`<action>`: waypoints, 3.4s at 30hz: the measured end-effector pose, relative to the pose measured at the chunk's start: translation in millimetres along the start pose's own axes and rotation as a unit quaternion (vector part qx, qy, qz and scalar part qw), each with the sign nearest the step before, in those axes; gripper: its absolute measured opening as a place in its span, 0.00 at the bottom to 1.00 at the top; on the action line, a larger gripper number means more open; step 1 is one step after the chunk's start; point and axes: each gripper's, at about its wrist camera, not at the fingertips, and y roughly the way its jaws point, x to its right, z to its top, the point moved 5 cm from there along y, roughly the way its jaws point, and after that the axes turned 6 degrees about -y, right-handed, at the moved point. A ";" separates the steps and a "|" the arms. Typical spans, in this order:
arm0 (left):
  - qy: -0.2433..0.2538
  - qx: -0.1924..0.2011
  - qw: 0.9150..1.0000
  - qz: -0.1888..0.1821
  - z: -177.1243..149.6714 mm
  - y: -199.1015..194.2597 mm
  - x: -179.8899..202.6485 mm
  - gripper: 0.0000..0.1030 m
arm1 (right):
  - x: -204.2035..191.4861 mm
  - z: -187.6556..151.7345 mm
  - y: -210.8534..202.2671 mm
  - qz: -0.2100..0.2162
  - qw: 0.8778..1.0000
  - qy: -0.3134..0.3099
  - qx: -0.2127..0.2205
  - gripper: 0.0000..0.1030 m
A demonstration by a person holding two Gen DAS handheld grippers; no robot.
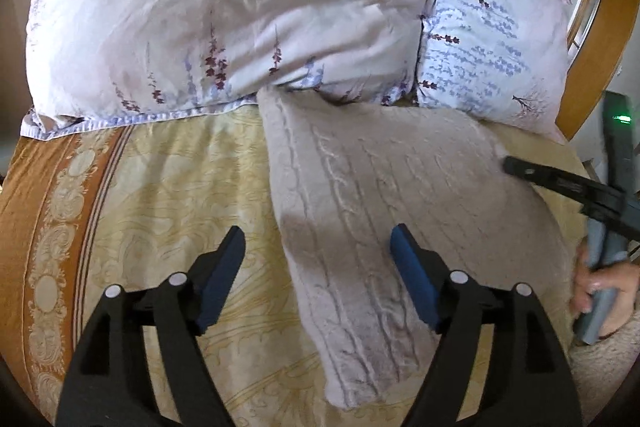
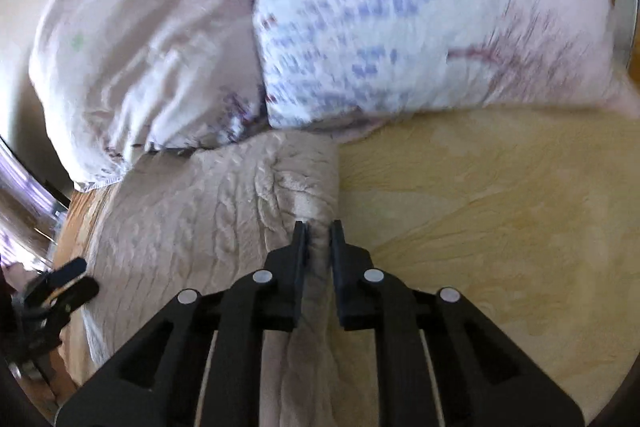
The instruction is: Fold small clothes
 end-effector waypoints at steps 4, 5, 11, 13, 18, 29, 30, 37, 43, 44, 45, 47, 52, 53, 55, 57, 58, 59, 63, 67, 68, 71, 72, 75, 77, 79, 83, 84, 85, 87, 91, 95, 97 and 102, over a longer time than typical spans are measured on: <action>0.013 0.012 1.000 0.025 -4.7 -8.6 1.5 0.78 | -19.9 -11.3 -40.1 0.020 0.998 -0.041 0.046 0.48; 0.018 0.015 0.999 0.032 -5.5 -8.9 2.7 0.79 | -27.3 -16.5 -45.2 0.029 0.997 -0.056 0.047 0.48; 0.027 0.005 0.998 0.053 -7.8 4.7 6.7 0.83 | -46.6 -42.8 -8.4 -0.023 0.993 -0.111 -0.014 0.53; 0.026 0.011 0.998 0.058 -7.5 3.0 7.2 0.83 | -47.0 -40.2 -11.8 -0.024 0.995 -0.094 -0.013 0.54; 0.026 0.034 0.998 0.040 -20.5 -21.3 6.1 0.92 | -49.6 -48.1 -46.8 -0.035 0.995 -0.084 0.036 0.89; 0.018 -0.001 0.997 0.077 -80.0 -30.9 -2.0 0.98 | -46.9 -99.0 -71.3 -0.100 0.992 -0.060 0.040 0.99; 0.016 -0.011 0.997 0.076 -86.3 -26.4 -1.4 0.98 | -48.9 -103.0 -69.1 -0.095 0.993 -0.061 0.031 0.99; 0.001 -0.046 0.991 0.123 -103.0 -12.7 -5.1 0.98 | -64.2 -121.8 -52.0 -0.110 0.991 -0.082 -0.003 0.99; 0.006 -0.054 0.990 0.127 -104.3 -16.2 -0.1 0.98 | -68.6 -130.8 -39.3 -0.119 0.989 -0.088 -0.026 0.99; 0.006 -0.056 0.991 0.124 -104.3 -16.1 0.2 0.98 | -68.6 -131.9 -37.2 -0.120 0.988 -0.088 -0.031 0.99; 0.002 -0.061 0.992 0.115 -105.7 -15.8 1.0 0.98 | -68.4 -132.9 -35.1 -0.122 0.988 -0.087 -0.036 0.99; -0.010 -0.070 0.992 0.100 -105.9 -14.3 0.0 0.98 | -66.7 -134.5 -33.3 -0.119 0.989 -0.077 -0.042 0.99; -0.010 -0.072 0.993 0.096 -106.9 -14.4 0.4 0.98 | -66.1 -135.1 -33.6 -0.117 0.989 -0.077 -0.043 0.99; -0.011 -0.072 0.993 0.097 -106.8 -14.3 0.3 0.98 | -66.0 -134.9 -33.6 -0.117 0.989 -0.078 -0.043 0.99; -0.013 -0.075 0.992 0.098 -105.8 -13.7 0.5 0.98 | -65.9 -134.9 -33.6 -0.116 0.989 -0.078 -0.043 0.99; -0.016 -0.077 0.992 0.100 -105.9 -13.5 0.8 0.98 | -66.0 -134.7 -33.4 -0.116 0.989 -0.078 -0.043 0.99; -0.016 -0.077 0.992 0.100 -104.7 -12.9 0.3 0.98 | -66.1 -134.8 -33.5 -0.116 0.989 -0.078 -0.043 0.99; -0.017 -0.077 0.992 0.101 -104.6 -12.7 0.3 0.98 | -66.1 -134.7 -33.3 -0.117 0.989 -0.078 -0.043 0.99; -0.014 -0.077 0.992 0.100 -104.0 -12.5 0.2 0.98 | -66.0 -134.6 -33.2 -0.116 0.989 -0.078 -0.043 0.99; -0.014 -0.075 0.992 0.099 -104.4 -13.0 -0.3 0.98 | -66.2 -134.8 -33.3 -0.117 0.989 -0.077 -0.043 0.99; -0.014 -0.075 0.992 0.099 -104.4 -13.1 -0.3 0.98 | -66.1 -134.8 -33.2 -0.117 0.989 -0.078 -0.043 0.99; -0.014 -0.075 0.992 0.099 -104.4 -13.6 0.0 0.98 | -66.3 -134.9 -33.2 -0.117 0.989 -0.077 -0.043 0.99; -0.014 -0.075 0.992 0.099 -104.3 -13.7 0.0 0.98 | -66.3 -134.9 -33.2 -0.117 0.989 -0.077 -0.043 0.99; -0.013 -0.075 0.992 0.099 -103.5 -13.7 0.0 0.98 | -66.2 -134.9 -33.3 -0.117 0.989 -0.077 -0.043 0.99; -0.014 -0.075 0.992 0.099 -103.6 -13.8 0.0 0.98 | -66.2 -134.9 -33.3 -0.117 0.989 -0.077 -0.043 0.99; -0.014 -0.075 0.992 0.099 -103.5 -13.9 0.0 0.98 | -66.2 -135.0 -33.3 -0.117 0.989 -0.077 -0.043 0.99; -0.014 -0.075 0.992 0.100 -103.5 -14.0 0.1 0.98 | -66.3 -135.1 -33.5 -0.117 0.989 -0.077 -0.043 0.99; -0.014 -0.075 0.992 0.100 -103.4 -14.0 0.0 0.98 | -66.2 -134.9 -33.3 -0.117 0.989 -0.077 -0.043 0.99; -0.014 -0.075 0.992 0.099 -103.3 -14.0 0.0 0.98 | -66.2 -135.0 -33.3 -0.117 0.989 -0.077 -0.043 0.99; -0.014 -0.075 0.992 0.099 -103.3 -14.0 0.0 0.98 | -66.2 -134.9 -33.3 -0.117 0.989 -0.077 -0.043 0.99; -0.014 -0.075 0.992 0.100 -103.3 -13.9 -0.1 0.98 | -66.3 -135.2 -33.5 -0.117 0.989 -0.077 -0.043 0.99; -0.014 -0.076 0.992 0.100 -103.0 -14.1 -0.2 0.98 | -66.2 -135.1 -33.3 -0.117 0.989 -0.078 -0.043 0.99; -0.014 -0.076 0.992 0.100 -103.3 -14.1 0.0 0.98 | -66.2 -135.0 -33.2 -0.117 0.989 -0.078 -0.043 0.99; -0.014 -0.075 0.992 0.100 -103.2 -14.1 0.2 0.98 | -66.2 -135.0 -33.1 -0.117 0.989 -0.077 -0.043 0.99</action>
